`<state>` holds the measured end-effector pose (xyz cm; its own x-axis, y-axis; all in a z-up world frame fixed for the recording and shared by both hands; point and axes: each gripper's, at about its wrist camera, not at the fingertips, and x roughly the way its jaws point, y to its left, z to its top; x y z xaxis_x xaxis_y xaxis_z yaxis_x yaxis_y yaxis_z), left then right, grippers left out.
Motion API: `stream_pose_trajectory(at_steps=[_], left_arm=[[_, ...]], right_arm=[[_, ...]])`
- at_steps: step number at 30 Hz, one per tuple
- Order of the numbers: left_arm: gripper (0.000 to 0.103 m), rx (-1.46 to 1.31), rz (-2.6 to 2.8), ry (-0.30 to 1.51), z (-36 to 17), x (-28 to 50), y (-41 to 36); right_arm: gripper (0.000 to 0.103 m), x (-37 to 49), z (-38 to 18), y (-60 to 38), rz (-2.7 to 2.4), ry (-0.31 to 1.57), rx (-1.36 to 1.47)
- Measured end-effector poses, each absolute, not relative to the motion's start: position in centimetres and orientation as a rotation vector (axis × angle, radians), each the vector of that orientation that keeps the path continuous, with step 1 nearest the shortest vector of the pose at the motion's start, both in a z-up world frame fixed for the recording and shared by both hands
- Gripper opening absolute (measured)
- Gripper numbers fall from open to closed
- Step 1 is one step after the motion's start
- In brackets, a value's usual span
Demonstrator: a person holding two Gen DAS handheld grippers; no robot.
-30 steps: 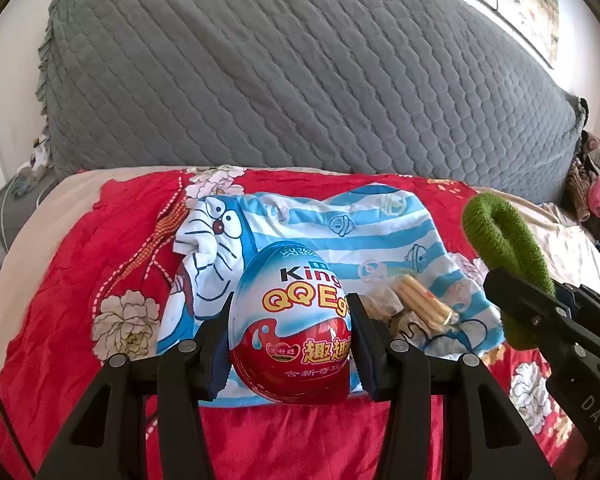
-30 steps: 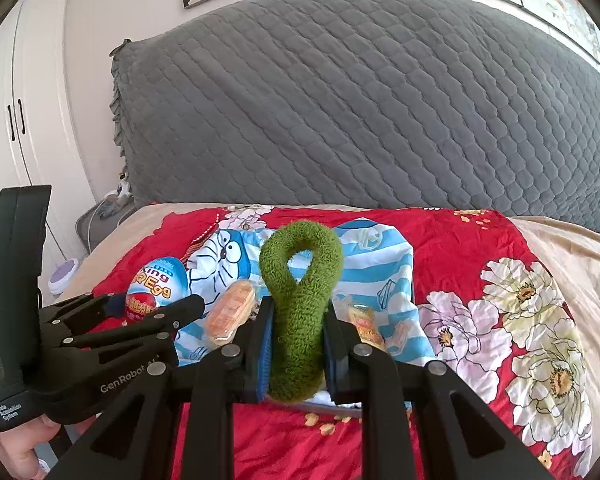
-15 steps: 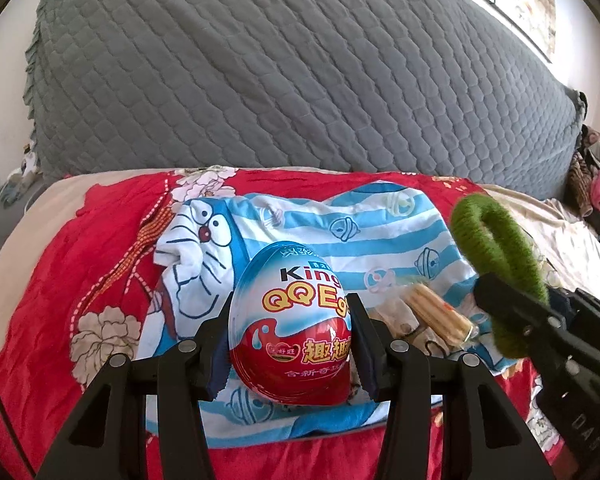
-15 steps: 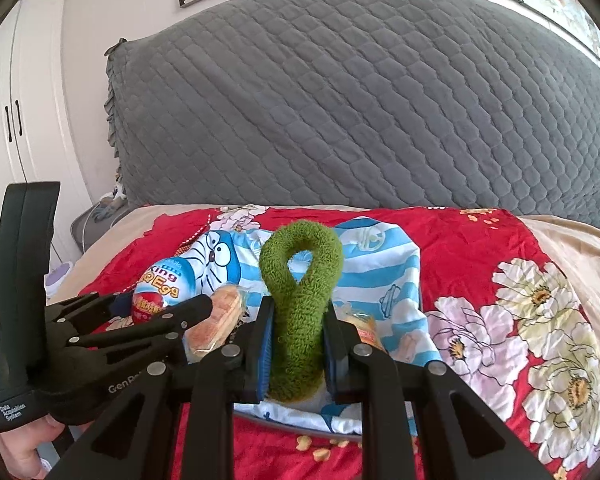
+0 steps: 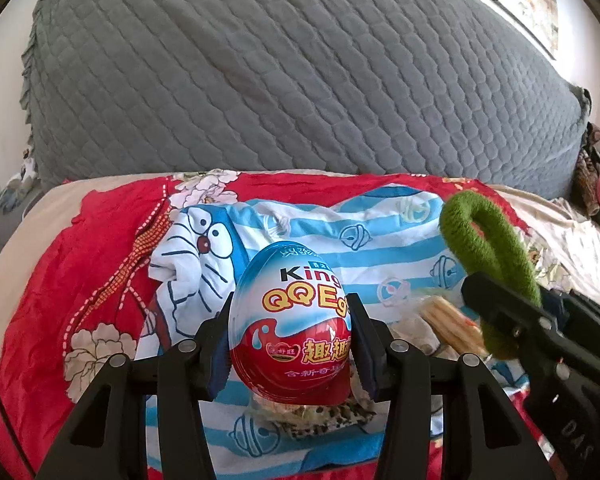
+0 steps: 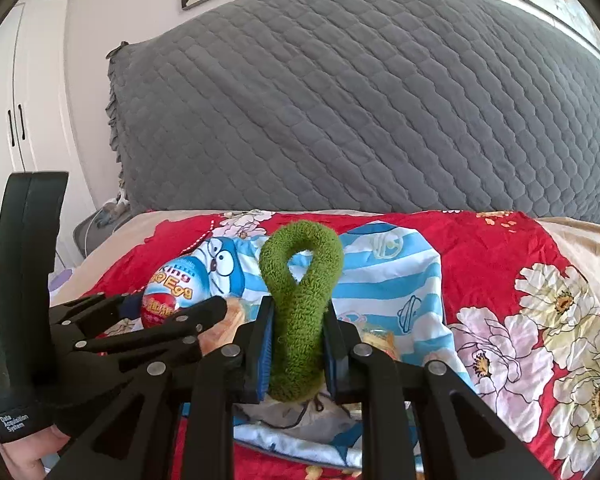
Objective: Organize objects
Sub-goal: 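Lower the egg and scrunchie onto the shirt and open both grippers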
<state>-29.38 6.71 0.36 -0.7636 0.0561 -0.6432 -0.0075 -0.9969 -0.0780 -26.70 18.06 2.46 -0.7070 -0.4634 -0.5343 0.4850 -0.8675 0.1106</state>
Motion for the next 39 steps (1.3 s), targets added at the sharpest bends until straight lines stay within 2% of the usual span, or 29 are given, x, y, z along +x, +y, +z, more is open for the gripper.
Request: stream_pose_trajectory(at_steps=[39], left_arm=[[0.051, -1.148, 2.876, -0.081, -4.1, -34.3, 8.2]], right_arm=[[0.021, -32.8, -3.6, 17.9, -2.523, 0.102, 0.907]])
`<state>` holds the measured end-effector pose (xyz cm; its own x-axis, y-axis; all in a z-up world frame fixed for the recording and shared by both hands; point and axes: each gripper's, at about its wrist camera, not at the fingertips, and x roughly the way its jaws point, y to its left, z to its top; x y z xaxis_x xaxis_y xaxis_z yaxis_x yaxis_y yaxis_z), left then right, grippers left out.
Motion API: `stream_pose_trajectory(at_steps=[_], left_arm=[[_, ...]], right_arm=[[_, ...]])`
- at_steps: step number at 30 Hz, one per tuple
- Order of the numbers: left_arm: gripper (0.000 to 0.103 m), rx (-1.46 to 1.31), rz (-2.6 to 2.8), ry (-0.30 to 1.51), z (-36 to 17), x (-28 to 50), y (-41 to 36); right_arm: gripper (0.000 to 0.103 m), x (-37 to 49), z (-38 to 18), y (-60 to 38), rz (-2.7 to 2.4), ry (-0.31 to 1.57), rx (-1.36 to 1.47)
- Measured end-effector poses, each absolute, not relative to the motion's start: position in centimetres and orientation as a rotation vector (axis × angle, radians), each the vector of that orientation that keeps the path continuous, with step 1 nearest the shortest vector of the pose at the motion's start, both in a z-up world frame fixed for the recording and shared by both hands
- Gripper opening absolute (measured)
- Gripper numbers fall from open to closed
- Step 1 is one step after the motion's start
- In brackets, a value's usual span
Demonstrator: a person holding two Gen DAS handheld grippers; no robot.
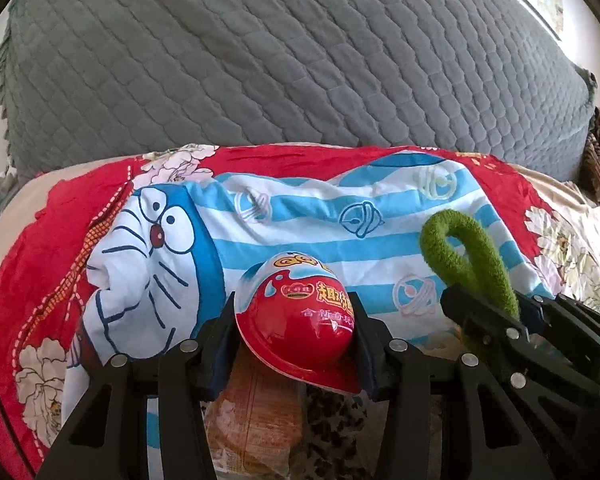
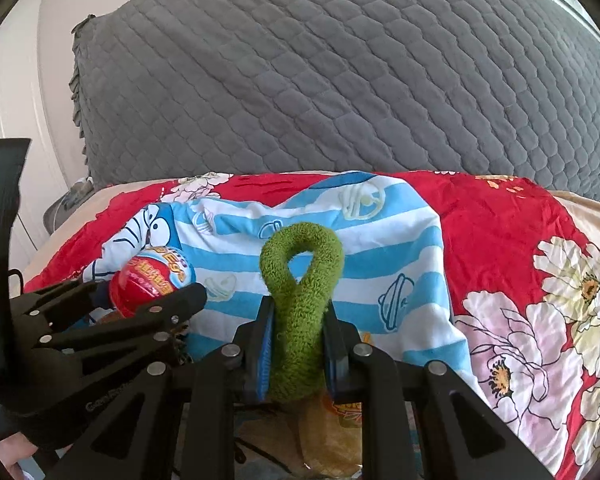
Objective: Organize objects
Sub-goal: 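Lower the egg and scrunchie onto the shirt and open both grippers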
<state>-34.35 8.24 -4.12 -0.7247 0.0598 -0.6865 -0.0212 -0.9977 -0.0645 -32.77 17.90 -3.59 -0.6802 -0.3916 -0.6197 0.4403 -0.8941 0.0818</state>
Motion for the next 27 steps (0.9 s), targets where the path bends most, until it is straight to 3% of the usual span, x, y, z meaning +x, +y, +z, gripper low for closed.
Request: stream_pose_trajectory(at_steps=[27], left_arm=[[0.051, -1.176, 2.860, -0.078, -4.38, -34.87, 8.42]], right_arm=[[0.021, -32.70, -4.31, 17.57, -2.511, 0.135, 0.946]])
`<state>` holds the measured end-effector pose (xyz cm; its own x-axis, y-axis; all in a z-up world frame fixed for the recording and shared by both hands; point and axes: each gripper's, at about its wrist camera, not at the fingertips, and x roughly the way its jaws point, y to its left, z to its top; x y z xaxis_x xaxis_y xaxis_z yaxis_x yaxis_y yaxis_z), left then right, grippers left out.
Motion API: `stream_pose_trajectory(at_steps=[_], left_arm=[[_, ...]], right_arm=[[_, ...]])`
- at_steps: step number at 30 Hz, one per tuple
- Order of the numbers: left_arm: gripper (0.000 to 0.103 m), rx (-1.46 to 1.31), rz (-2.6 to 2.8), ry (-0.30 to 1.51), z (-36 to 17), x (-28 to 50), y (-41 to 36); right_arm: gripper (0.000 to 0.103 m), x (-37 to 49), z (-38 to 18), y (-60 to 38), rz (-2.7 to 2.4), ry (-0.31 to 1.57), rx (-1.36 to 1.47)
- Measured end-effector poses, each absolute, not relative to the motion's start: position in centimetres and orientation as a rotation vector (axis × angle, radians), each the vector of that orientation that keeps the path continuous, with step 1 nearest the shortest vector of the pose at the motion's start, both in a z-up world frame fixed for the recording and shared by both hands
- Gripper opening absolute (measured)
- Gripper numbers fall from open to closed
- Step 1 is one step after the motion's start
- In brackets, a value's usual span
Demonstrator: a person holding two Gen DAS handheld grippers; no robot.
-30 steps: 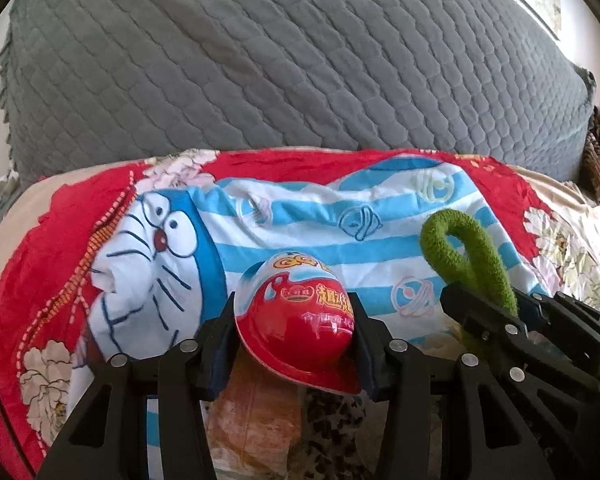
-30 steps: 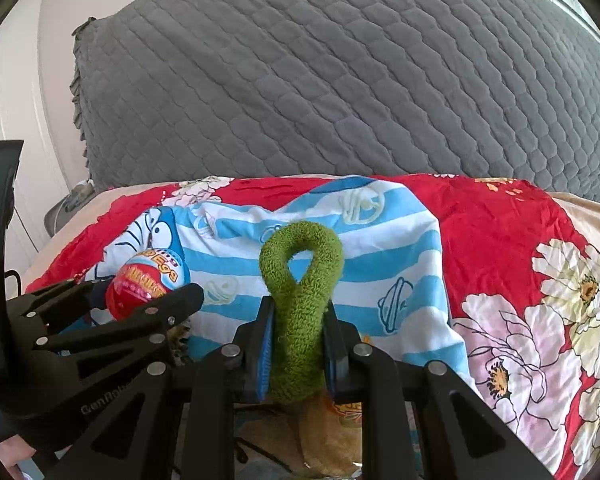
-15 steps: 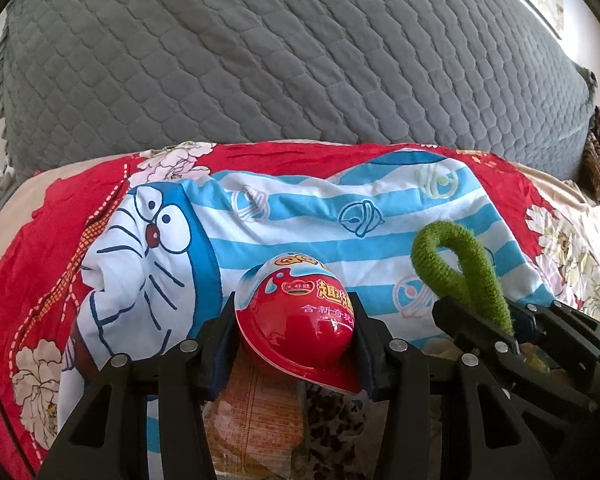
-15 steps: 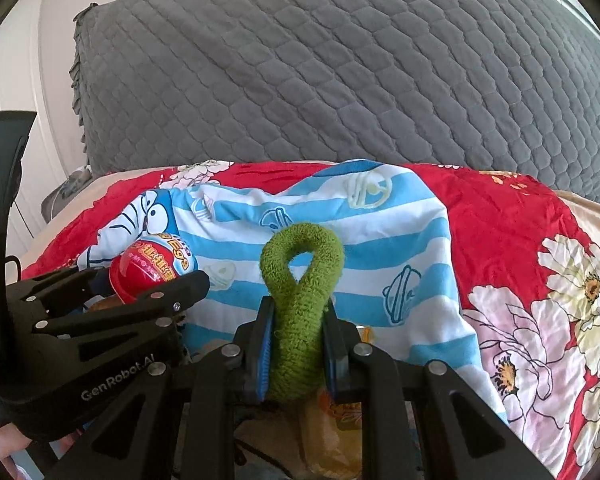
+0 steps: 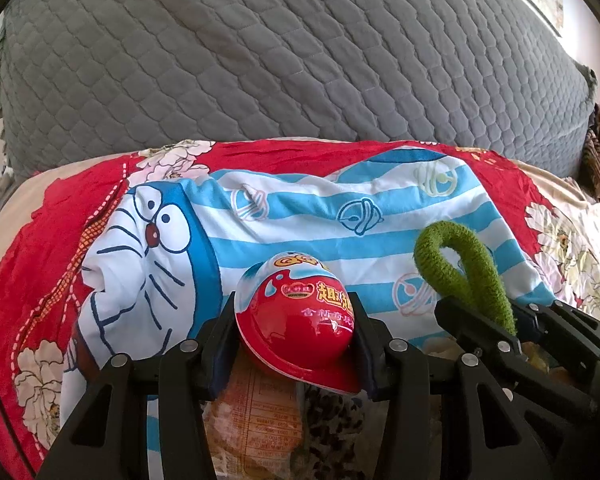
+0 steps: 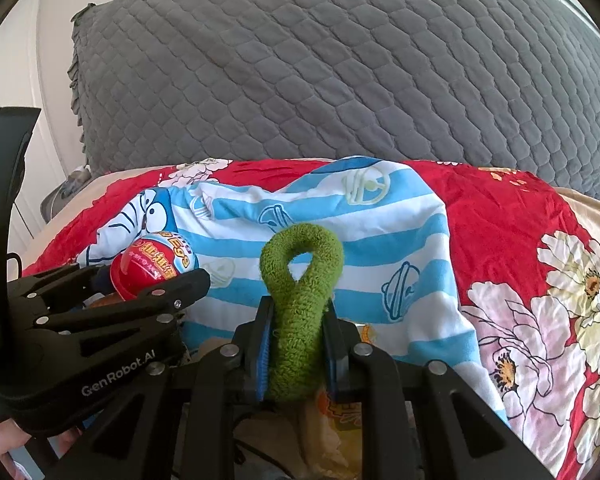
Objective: Organize objects
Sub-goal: 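Lower the egg and scrunchie onto the shirt and open both grippers, then lift both open grippers up away from the placed egg and scrunchie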
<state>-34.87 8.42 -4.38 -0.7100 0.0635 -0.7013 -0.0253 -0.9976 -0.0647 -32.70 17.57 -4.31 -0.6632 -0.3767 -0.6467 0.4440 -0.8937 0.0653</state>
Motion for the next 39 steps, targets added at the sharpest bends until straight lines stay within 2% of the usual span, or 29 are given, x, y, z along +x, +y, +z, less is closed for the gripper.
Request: stream_pose_trajectory(at_steps=[5, 9, 14, 18, 28, 39], left_arm=[[0.051, -1.169, 2.873, -0.071, -4.0, -34.3, 8.2], [0.055, -1.162, 2.882, -0.088, -3.6, -33.8, 7.9], [0.057, -1.154, 2.902, -0.081, -3.4, -33.4, 7.6], [0.065, -1.143, 2.918, -0.097, -3.1, -33.1, 7.3], [0.073, -1.140, 2.923, -0.108, -2.6, -32.4, 6.7], [0.075, -1.127, 2.932, -0.104, -2.3, -31.7, 6.6]], right_arm=[[0.027, -32.6, -4.1, 17.8, -2.514, 0.135, 0.947], [0.039, -32.4, -3.7, 18.0, -2.515, 0.119, 0.944], [0.040, -32.4, -3.7, 18.2, -2.513, 0.123, 0.956], [0.048, -32.2, -3.6, 18.2, -2.517, 0.125, 0.953], [0.056, -31.7, -2.9, 18.4, -2.524, 0.130, 0.922], [0.058, -31.1, -2.0, 18.5, -2.525, 0.132, 0.891]])
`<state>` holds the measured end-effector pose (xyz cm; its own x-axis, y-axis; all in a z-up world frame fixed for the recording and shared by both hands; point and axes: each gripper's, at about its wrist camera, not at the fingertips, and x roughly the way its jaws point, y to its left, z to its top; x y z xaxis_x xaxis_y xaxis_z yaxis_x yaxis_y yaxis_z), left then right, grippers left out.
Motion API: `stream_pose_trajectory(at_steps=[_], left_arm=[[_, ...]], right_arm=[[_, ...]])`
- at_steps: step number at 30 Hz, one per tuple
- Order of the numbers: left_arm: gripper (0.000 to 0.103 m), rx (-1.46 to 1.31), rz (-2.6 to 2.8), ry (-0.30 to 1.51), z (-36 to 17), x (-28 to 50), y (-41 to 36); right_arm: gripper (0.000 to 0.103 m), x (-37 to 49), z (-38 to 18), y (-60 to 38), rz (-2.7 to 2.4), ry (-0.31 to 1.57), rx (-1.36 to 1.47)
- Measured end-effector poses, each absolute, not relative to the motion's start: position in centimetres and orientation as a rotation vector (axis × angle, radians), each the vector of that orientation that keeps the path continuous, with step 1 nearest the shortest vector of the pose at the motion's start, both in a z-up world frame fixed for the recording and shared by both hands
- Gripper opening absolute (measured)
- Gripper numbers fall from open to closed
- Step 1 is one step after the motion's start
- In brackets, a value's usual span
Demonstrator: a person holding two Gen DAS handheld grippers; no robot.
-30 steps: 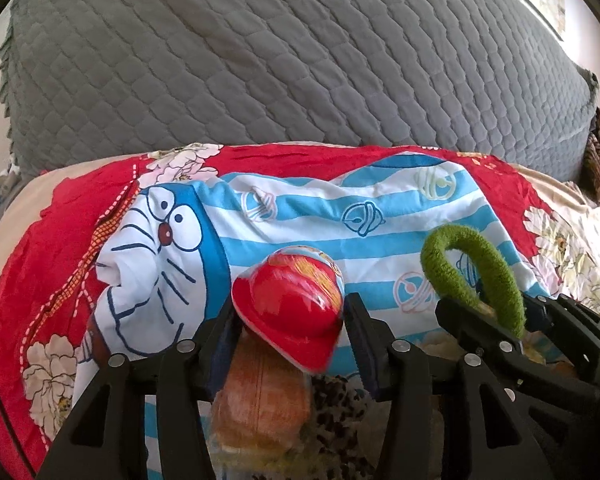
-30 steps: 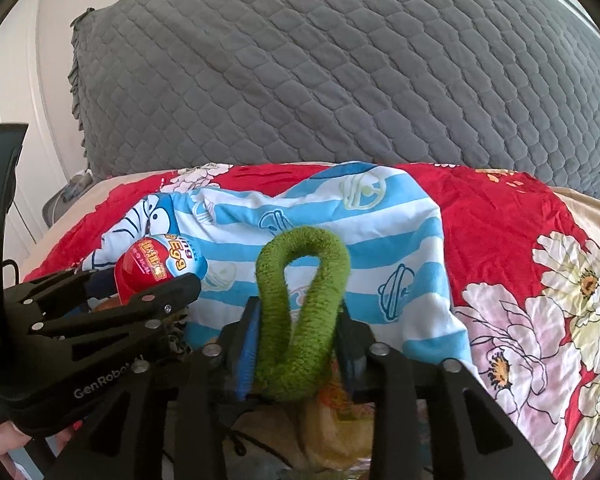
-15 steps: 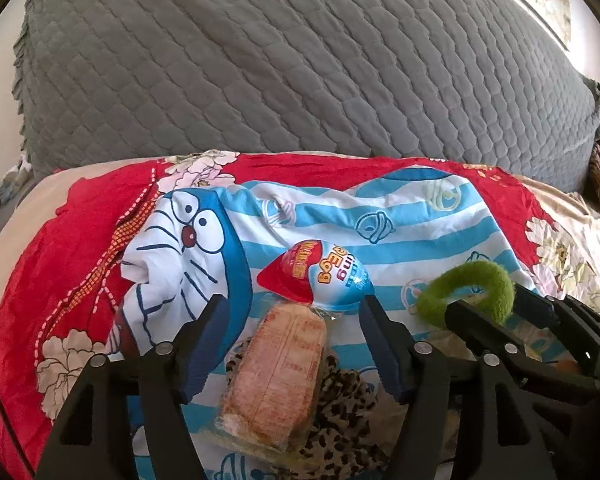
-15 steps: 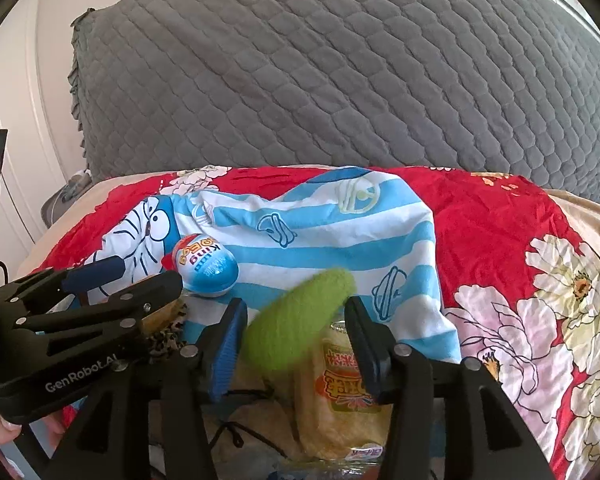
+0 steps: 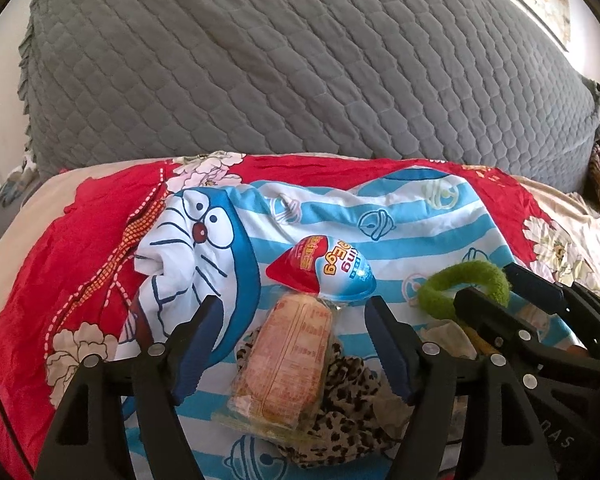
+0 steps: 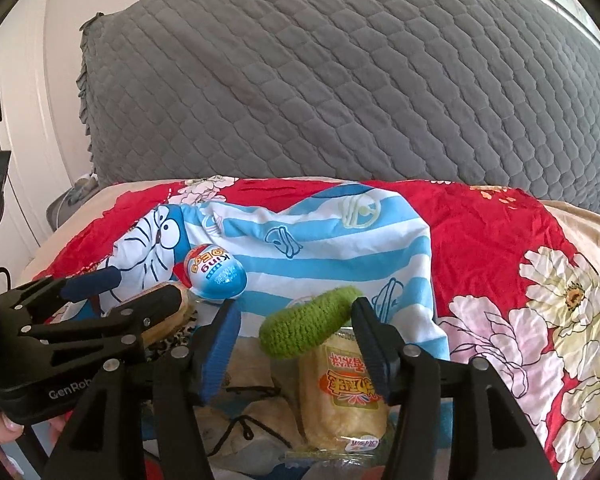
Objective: Organize objects
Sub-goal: 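Lift both open grippers up away from the placed egg and scrunchie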
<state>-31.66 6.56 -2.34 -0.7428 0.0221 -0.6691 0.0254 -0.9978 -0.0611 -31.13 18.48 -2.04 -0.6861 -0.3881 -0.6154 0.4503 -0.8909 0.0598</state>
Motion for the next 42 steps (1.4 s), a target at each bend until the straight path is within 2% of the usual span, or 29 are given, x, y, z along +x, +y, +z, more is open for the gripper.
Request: stream_pose_trajectory(at_steps=[10, 35, 42], left_arm=[[0.078, 1.133, -2.923, 0.126, -2.3, -31.4, 6.4], [0.082, 1.158, -2.891, 0.123, -0.7, -28.0, 5.6], [0.085, 1.148, -2.865, 0.146, 0.1, -26.5, 5.4]], right_arm=[[0.063, -30.9, -1.6, 18.9, -2.529, 0.115, 0.870], [0.065, -28.0, 0.0, 19.2, -2.525, 0.122, 0.828], [0.065, -27.0, 0.9, 19.9, -2.511, 0.063, 0.846]])
